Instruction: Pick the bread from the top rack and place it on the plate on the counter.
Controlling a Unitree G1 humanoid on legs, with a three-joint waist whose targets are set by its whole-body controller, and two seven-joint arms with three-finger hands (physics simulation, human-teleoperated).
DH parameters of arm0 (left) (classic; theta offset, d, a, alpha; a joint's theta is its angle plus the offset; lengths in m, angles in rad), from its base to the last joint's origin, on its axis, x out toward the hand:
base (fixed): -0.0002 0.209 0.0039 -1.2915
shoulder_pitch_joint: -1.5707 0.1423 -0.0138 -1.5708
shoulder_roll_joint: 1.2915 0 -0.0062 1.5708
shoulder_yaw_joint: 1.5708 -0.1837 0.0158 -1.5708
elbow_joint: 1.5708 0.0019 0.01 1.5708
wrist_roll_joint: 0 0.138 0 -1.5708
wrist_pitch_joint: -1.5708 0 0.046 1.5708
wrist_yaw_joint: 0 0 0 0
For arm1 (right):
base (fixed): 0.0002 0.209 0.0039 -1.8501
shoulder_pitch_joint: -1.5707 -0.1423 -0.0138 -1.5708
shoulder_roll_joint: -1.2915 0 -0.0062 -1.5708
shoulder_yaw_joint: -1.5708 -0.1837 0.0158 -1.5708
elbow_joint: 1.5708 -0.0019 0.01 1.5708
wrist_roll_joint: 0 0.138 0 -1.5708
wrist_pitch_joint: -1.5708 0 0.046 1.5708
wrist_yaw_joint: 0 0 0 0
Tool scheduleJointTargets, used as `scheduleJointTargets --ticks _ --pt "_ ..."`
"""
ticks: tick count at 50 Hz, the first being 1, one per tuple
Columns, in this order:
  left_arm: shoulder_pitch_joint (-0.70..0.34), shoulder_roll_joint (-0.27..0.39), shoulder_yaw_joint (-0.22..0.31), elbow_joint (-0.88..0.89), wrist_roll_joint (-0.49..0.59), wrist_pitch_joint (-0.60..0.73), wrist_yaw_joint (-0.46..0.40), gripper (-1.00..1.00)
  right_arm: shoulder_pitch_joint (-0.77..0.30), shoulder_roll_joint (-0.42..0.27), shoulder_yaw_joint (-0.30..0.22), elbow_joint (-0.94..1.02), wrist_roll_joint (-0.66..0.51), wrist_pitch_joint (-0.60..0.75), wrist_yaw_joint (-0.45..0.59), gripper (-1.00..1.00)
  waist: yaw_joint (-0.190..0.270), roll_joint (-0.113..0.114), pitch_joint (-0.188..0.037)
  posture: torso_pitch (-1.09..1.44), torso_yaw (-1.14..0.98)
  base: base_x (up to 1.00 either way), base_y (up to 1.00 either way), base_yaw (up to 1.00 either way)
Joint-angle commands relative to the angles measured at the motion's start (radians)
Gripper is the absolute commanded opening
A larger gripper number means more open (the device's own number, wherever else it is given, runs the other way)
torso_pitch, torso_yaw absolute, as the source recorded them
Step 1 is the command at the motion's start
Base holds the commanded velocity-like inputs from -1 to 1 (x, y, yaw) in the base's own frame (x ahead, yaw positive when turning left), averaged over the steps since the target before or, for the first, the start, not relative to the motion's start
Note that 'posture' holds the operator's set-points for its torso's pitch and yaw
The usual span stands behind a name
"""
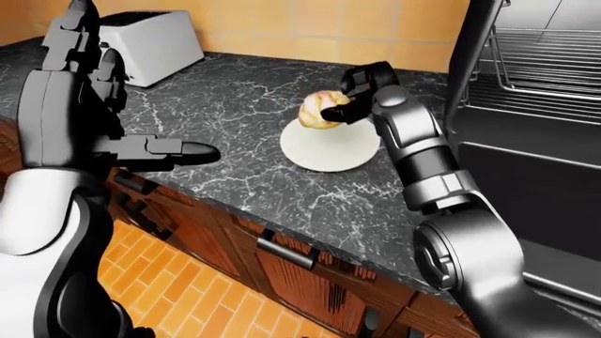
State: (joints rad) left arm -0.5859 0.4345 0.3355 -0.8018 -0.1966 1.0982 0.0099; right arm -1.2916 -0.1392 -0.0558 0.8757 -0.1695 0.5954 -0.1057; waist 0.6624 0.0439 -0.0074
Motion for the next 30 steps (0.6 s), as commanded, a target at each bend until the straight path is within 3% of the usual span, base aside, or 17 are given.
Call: scheduleJointTargets --ticks 1,25,29,30 --pt "-0.032 0.011 0.008 -0.010 0.012 -0.028 0.006 1.00 -0.041 -0.007 -0.001 -0.041 -0.001 -0.037 -0.007 -1.00 0.001 0.000 -0.028 0.00 0.59 0.00 0.00 0.00" --pt "-0.041 0.002 -0.002 -0.001 0.029 -0.036 -0.006 1.00 0.018 -0.014 -0.002 -0.148 0.002 0.049 0.025 -0.99 0.003 -0.004 -0.029 0.00 0.59 0.00 0.00 0.00" --pt "-0.044 0.001 -0.003 0.001 0.031 -0.036 -0.007 1.00 0.016 -0.015 -0.003 -0.149 0.007 0.052 0.024 -0.63 0.002 -0.003 -0.028 0.00 0.59 0.00 0.00 0.00" --pt "-0.044 0.002 -0.005 0.002 0.033 -0.037 -0.007 1.00 0.016 -0.015 -0.004 -0.148 0.008 0.052 0.024 -0.65 0.002 -0.003 -0.027 0.00 0.59 0.00 0.00 0.00"
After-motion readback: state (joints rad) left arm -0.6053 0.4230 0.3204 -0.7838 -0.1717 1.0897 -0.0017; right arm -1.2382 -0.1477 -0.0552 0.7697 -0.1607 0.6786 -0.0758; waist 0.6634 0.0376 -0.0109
